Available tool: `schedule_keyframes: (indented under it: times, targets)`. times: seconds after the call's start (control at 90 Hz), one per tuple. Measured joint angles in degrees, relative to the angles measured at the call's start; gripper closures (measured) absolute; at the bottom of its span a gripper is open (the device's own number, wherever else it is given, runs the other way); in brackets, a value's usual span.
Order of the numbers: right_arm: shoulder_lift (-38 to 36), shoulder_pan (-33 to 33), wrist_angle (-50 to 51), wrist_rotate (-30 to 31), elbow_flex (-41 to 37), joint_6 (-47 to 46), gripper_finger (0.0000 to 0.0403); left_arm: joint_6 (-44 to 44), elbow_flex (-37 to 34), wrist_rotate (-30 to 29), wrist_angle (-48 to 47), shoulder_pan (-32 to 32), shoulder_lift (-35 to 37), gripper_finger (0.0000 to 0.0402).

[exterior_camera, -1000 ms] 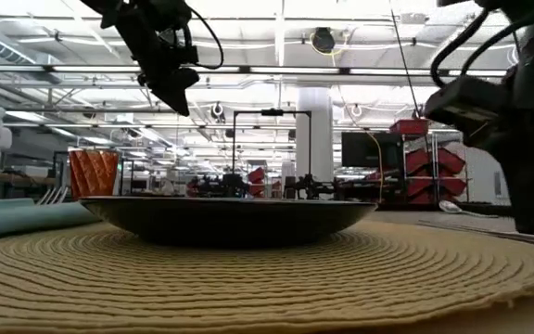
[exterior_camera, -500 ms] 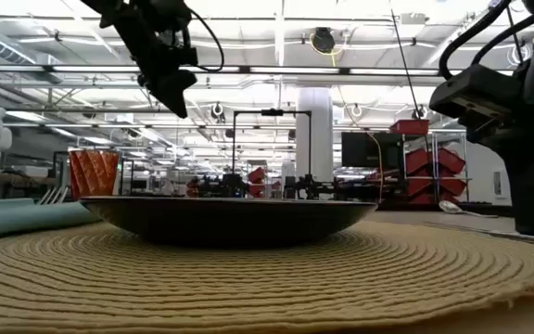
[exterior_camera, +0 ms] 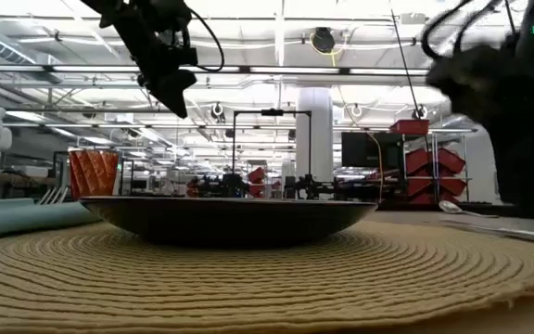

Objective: Set table place
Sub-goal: Put the knife on the right side of the brown mat

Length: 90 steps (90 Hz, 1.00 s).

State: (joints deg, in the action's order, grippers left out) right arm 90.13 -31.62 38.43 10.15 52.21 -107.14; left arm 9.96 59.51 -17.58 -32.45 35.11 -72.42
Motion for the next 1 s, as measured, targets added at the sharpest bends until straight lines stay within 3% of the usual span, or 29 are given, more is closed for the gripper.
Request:
schedule_keyframes:
  times: [0.167, 0.311, 0.667, 1.0]
  targets:
    - [-0.08, 0.0, 3.98, 0.25, 6.66, 8.76, 0.0314, 0.0, 0.0, 0.01, 0.04, 0.0, 0.0, 0.0352]
    - [-0.13, 0.16, 9.57, 4.96, 8.65, 14.58, 0.031, 0.0, 0.0, 0.02, 0.23, 0.0, 0.0, 0.0352]
    - [0.76, 0.44, 7.63, 2.1, 2.97, 4.64, 0.0327, -0.04, 0.0, 0.04, 0.0, -0.02, 0.0, 0.0352]
    - [3.94, 0.91, 4.56, -0.82, 0.76, 2.99, 0.0328, -0.05, 0.0, 0.09, 0.0, -0.02, 0.0, 0.0352]
